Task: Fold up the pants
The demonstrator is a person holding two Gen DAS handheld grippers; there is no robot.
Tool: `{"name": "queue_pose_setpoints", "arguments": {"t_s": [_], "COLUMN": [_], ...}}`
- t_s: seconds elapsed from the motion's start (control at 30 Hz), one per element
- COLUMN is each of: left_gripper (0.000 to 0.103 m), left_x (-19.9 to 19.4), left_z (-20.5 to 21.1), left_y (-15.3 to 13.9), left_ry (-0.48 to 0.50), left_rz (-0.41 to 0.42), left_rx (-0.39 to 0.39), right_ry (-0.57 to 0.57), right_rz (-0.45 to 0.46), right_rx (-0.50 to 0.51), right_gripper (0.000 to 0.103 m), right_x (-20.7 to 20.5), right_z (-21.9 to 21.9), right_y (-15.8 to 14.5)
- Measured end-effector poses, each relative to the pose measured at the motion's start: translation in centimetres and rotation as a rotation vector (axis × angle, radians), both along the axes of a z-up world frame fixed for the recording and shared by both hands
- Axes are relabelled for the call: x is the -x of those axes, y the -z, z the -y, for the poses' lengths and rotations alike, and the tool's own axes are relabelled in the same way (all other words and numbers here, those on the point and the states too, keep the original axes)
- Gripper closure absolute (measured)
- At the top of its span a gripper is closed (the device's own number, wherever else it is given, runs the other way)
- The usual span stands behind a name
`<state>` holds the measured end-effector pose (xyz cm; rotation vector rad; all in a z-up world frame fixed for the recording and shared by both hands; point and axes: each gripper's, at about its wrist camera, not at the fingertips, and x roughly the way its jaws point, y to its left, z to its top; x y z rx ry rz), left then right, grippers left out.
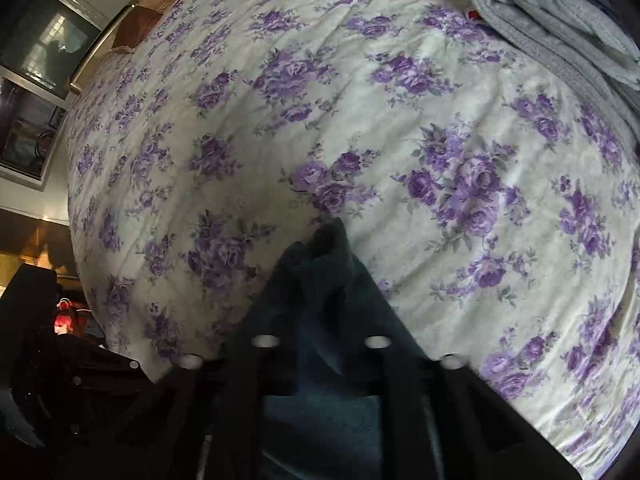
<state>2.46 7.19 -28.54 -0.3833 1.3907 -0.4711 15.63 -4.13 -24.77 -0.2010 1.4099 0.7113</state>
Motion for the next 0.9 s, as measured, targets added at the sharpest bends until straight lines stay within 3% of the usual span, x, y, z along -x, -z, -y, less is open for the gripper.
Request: {"name": "queue_pose_setpoints", "arguments": {"t_s": [0.13,0.3,0.43,0.53,0.57,0.67,0.73,0.83,0.9], "left_gripper": [0.093,0.094,0.094,0.094,0.094,0.093,0.093,0.081,0.074], "left_x": [0.5,1.1,2.0,2.3,2.3,2.6,2.3,1.4,0.0], "left_z": [-0.5,-1.2,-2.1,-2.4,-2.6,-3.3,-3.7,-3.0,-1.9], "left_y": [-0.1,0.7,1.4,0.5,-0.4,-3.6,-5.8,-7.4,-7.5], "left_ry": [-0.022,-0.048,-0.07,-0.07,-0.068,-0.071,-0.079,-0.058,-0.03], "left_rz": [0.0,-0.034,-0.062,-0.05,-0.031,0.047,0.098,0.148,0.151], "left_rx": [-0.001,0.013,0.02,0.009,-0.008,-0.043,-0.041,-0.009,-0.002], "right_ry": [0.004,-0.01,-0.027,-0.06,-0.061,-0.055,-0.033,0.038,0.092], "right_rz": [0.082,0.082,0.12,0.096,0.094,0.123,0.165,0.199,0.188], "right_rx": [0.01,0.07,0.044,0.062,0.076,0.043,0.026,0.027,0.031], "right_gripper": [0.096,0.096,0.095,0.082,0.067,0.06,0.047,0.045,0.046], "right_x": [-0.4,-1.1,-1.1,-1.0,-0.9,0.2,1.3,3.3,5.2], "right_z": [-1.5,-2.8,-3.1,-3.2,-3.1,-1.7,0.3,4.5,7.4], "right_y": [-2.4,0.8,0.9,0.3,-0.3,-3.5,-6.2,-8.8,-8.9]}}
